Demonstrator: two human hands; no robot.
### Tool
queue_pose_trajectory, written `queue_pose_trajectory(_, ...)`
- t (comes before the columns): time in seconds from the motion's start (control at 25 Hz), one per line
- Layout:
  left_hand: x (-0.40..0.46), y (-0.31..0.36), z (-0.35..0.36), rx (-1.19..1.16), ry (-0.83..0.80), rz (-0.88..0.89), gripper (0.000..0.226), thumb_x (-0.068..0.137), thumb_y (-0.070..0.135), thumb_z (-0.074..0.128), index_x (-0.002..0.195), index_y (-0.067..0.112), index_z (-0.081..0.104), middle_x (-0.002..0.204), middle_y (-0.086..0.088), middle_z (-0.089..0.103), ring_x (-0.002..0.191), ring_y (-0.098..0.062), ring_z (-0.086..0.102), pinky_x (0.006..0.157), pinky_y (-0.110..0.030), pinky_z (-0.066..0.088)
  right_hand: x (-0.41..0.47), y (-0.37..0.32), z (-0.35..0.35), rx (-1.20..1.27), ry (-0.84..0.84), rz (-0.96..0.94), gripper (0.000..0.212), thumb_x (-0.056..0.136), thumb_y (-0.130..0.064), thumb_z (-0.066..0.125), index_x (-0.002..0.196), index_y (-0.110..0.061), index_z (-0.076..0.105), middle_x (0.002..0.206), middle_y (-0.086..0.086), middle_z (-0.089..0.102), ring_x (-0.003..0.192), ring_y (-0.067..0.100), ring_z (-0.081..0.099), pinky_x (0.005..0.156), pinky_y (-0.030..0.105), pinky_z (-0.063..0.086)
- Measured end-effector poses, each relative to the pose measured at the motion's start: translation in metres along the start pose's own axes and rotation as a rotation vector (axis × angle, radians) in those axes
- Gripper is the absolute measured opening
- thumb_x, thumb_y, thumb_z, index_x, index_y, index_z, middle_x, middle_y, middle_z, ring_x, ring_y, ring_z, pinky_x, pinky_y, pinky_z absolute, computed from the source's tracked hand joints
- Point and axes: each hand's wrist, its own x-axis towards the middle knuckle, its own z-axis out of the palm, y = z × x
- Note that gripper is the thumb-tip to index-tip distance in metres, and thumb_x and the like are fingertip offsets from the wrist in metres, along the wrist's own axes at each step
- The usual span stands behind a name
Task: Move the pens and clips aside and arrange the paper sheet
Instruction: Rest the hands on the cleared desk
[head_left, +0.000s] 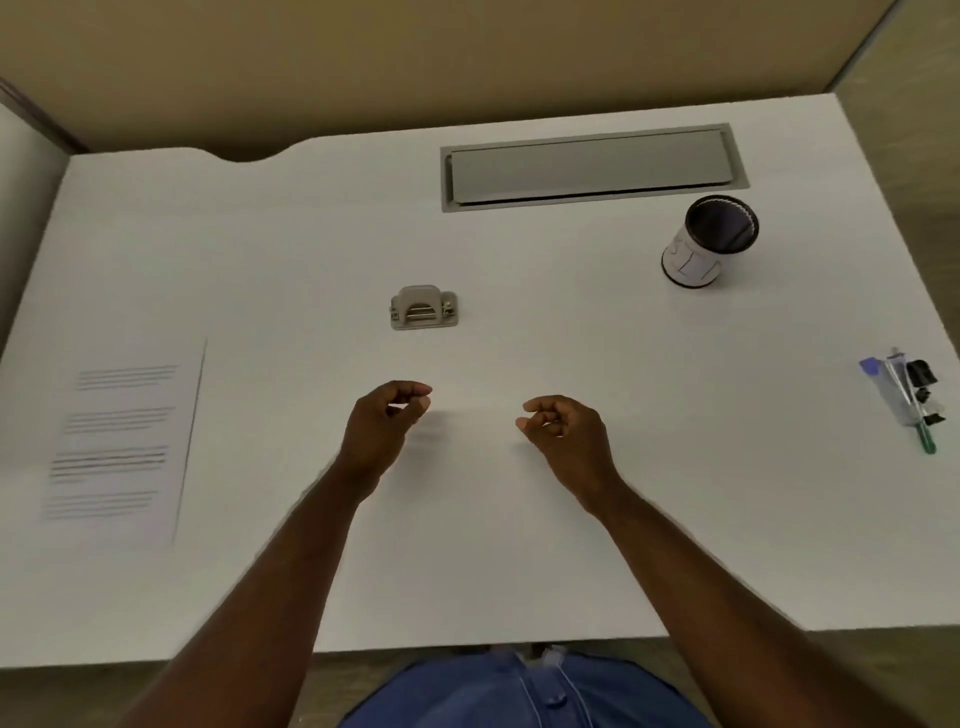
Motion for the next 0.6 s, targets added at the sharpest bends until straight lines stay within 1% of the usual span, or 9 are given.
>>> queue_pose_trajectory(0.08, -0.017, -0.030, -0.024, 0.114, 0.058, 0.006, 0.015, 0.085, 0.022, 0.068, 0.099, 0.026, 0.069, 0.099, 0.007, 0.067, 0.076, -0.010, 0.055, 0.066, -0.019, 0.044, -0.015, 0.010, 0.029, -0.104, -0.032, -0.016, 0.012, 0.077, -0.018, 0.073, 0.089, -0.019, 0.069, 0.071, -0.004, 0.065, 0.063, 0.008, 0.059, 0.066, 0.009, 0.045)
queue_pose_trajectory(0.12, -0.024, -0.045, -0.033, 0.207, 0.094, 0.024, 0.022, 0.082, 0.020, 0.071, 0.103, 0.023, 0.069, 0.107, 0.002, 0.066, 0.084, -0.013, 0.057, 0.074, -0.022, 0.045, -0.021, 0.013, 0.043, -0.152, -0.038, -0.019, 0.012, 0.078, -0.017, 0.072, 0.090, -0.017, 0.070, 0.076, -0.002, 0.068, 0.066, 0.010, 0.061, 0.068, 0.010, 0.046)
queue_pose_trajectory(0.2, -0.032, -0.072, -0.048, 0.427, 0.106, 0.066, 0.043, 0.075, 0.018, 0.078, 0.116, 0.015, 0.065, 0.126, -0.007, 0.059, 0.112, -0.023, 0.054, 0.098, -0.033, 0.041, -0.030, 0.020, 0.067, -0.238, -0.046, -0.034, 0.015, 0.078, -0.013, 0.071, 0.093, -0.012, 0.070, 0.086, 0.002, 0.070, 0.072, 0.016, 0.063, 0.075, 0.020, 0.048)
queue_pose_trajectory(0.24, -0.034, -0.083, -0.052, 0.513, 0.062, 0.069, 0.055, 0.074, 0.020, 0.079, 0.124, 0.013, 0.059, 0.138, -0.010, 0.051, 0.128, -0.028, 0.045, 0.108, -0.038, 0.033, -0.032, 0.023, 0.077, -0.273, -0.047, -0.049, 0.017, 0.077, -0.011, 0.072, 0.093, -0.009, 0.071, 0.089, 0.004, 0.070, 0.075, 0.016, 0.063, 0.078, 0.022, 0.047)
queue_pose_trajectory(0.28, -0.037, -0.092, -0.055, 0.571, -0.002, 0.056, 0.066, 0.074, 0.025, 0.079, 0.133, 0.015, 0.052, 0.149, -0.010, 0.038, 0.139, -0.031, 0.031, 0.115, -0.043, 0.025, -0.034, 0.025, 0.087, -0.306, -0.045, -0.065, 0.019, 0.075, -0.011, 0.074, 0.094, -0.008, 0.071, 0.091, 0.005, 0.070, 0.080, 0.016, 0.062, 0.080, 0.021, 0.045)
queue_pose_trajectory(0.36, -0.039, -0.106, -0.054, 0.656, -0.103, 0.033, 0.081, 0.077, 0.033, 0.076, 0.146, 0.024, 0.033, 0.161, -0.005, 0.011, 0.147, -0.032, 0.004, 0.118, -0.051, 0.010, -0.033, 0.027, 0.103, -0.366, -0.014, -0.092, 0.023, 0.072, -0.011, 0.077, 0.093, -0.006, 0.072, 0.094, 0.008, 0.070, 0.088, 0.018, 0.063, 0.081, 0.018, 0.042)
queue_pose_trajectory(0.4, -0.039, -0.110, -0.052, 0.689, -0.124, 0.040, 0.085, 0.078, 0.036, 0.074, 0.148, 0.027, 0.026, 0.162, -0.004, 0.002, 0.148, -0.031, -0.004, 0.116, -0.053, 0.006, -0.031, 0.027, 0.111, -0.387, 0.010, -0.105, 0.024, 0.071, -0.012, 0.078, 0.093, -0.006, 0.072, 0.094, 0.010, 0.070, 0.090, 0.019, 0.064, 0.080, 0.017, 0.041)
queue_pose_trajectory(0.48, -0.040, -0.114, -0.049, 0.706, -0.121, 0.065, 0.088, 0.079, 0.038, 0.072, 0.149, 0.029, 0.021, 0.162, -0.004, -0.003, 0.147, -0.031, -0.009, 0.115, -0.056, 0.003, -0.028, 0.026, 0.125, -0.404, 0.044, -0.123, 0.024, 0.069, -0.014, 0.079, 0.092, -0.006, 0.073, 0.092, 0.012, 0.070, 0.088, 0.021, 0.064, 0.079, 0.020, 0.043)
queue_pose_trajectory(0.6, -0.039, -0.116, -0.049, 0.705, -0.111, 0.095, 0.087, 0.080, 0.040, 0.071, 0.150, 0.027, 0.020, 0.162, -0.005, -0.003, 0.147, -0.033, -0.009, 0.115, -0.057, 0.004, -0.028, 0.024, 0.141, -0.398, 0.088, -0.123, 0.018, 0.071, -0.014, 0.078, 0.087, -0.007, 0.073, 0.091, 0.011, 0.070, 0.087, 0.023, 0.065, 0.081, 0.032, 0.051)
